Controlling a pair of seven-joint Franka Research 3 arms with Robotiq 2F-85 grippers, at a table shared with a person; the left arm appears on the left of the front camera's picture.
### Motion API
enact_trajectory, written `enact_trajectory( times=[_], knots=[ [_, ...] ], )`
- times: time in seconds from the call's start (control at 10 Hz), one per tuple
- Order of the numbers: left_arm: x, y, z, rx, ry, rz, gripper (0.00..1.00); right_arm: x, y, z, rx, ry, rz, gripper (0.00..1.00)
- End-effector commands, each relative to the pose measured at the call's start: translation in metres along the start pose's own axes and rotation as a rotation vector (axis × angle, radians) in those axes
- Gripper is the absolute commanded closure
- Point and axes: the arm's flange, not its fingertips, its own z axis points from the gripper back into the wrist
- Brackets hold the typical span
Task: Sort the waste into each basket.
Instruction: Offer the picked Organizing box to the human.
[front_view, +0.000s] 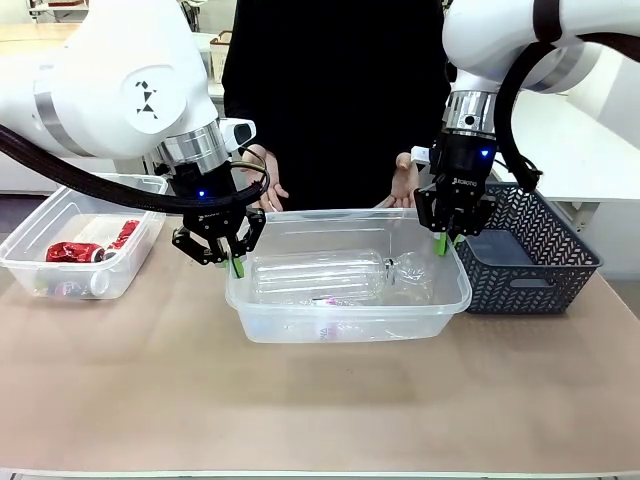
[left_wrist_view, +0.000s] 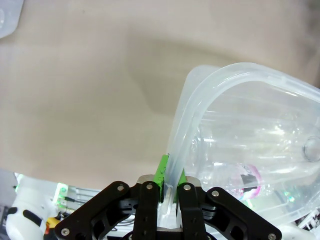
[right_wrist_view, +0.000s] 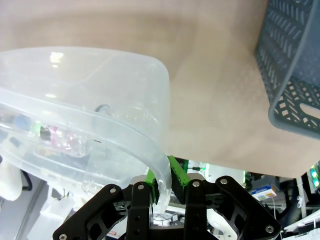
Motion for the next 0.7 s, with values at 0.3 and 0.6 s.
enact_trajectory(
  times=[0.3,0.6],
  knots=[
    [0.113,-0.028,0.036,-0.040,-0.101,-0.055,0.94,0.088,0.020,0.069,-0.060,-0.007,0.098,0.90],
    [0.141,-0.035,0.011,-0.035,-0.037,-0.092,0.94,0.132,0.022,0.067,-0.049,0.072,0.089,0.90]
  ],
)
